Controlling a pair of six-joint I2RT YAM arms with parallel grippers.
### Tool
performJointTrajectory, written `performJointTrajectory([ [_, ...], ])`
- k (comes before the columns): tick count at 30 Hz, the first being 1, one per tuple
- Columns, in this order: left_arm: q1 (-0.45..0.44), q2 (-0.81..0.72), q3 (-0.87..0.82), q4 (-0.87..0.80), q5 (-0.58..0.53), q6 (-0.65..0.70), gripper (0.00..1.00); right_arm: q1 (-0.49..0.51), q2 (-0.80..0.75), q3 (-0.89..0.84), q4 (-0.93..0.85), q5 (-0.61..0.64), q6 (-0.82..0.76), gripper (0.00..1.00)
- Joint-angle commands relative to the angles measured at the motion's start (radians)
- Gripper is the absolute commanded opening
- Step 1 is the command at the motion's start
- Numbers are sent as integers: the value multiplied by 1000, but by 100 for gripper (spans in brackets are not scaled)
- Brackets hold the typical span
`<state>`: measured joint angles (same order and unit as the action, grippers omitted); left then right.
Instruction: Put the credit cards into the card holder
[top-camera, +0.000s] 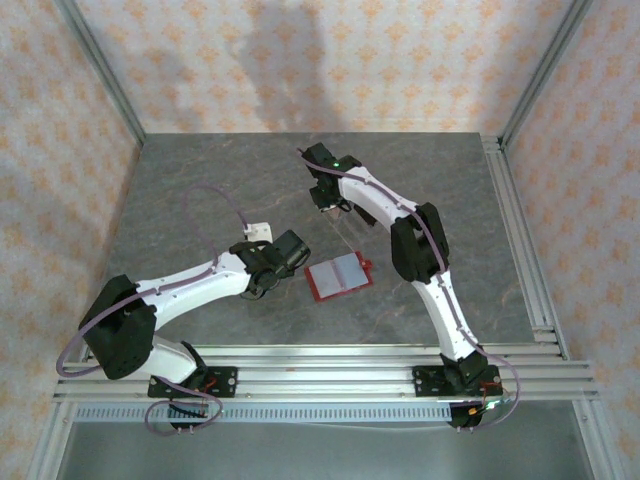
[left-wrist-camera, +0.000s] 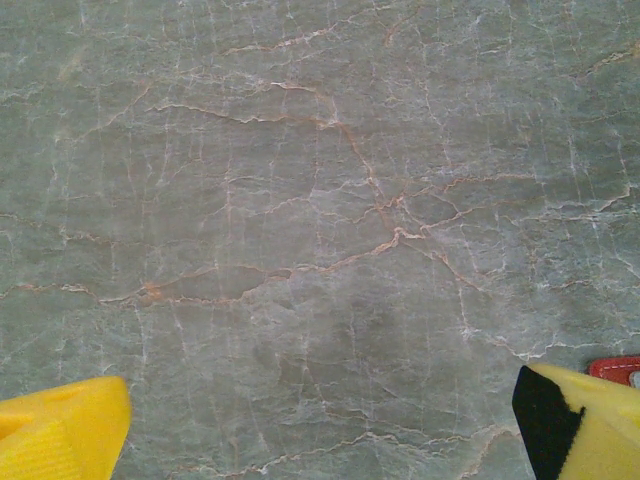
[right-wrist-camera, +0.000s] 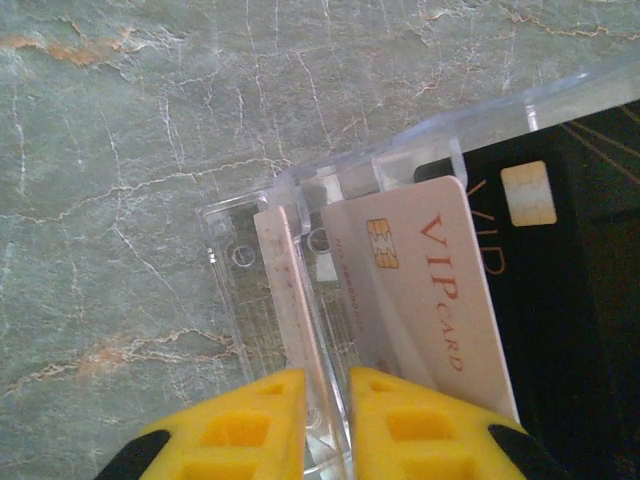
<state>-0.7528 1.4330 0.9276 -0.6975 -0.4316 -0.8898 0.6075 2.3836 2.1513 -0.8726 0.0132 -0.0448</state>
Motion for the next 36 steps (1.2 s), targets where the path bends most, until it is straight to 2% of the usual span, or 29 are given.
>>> performJointTrajectory([
  [1, 2, -11, -4, -41, -53, -17, 100, 0, 14, 35, -35, 33, -7, 13],
  [10, 1, -6, 5, -38, -53, -8, 100, 0, 14, 84, -79, -12, -20, 0],
  [17, 1, 7, 22, -37, -40, 14, 100, 0, -13, 173, -140, -108, -11, 0],
  [23, 1, 3, 19, 0, 8, 71, 100, 0, -136, 149, -123, -191, 34, 0],
  [28, -20, 25, 28, 54, 94, 141, 100, 0, -340, -110, 9, -226, 82, 0],
  [36, -118, 164, 127, 94, 111, 153, 100, -19, -675, -645, 191, -195, 146, 0],
])
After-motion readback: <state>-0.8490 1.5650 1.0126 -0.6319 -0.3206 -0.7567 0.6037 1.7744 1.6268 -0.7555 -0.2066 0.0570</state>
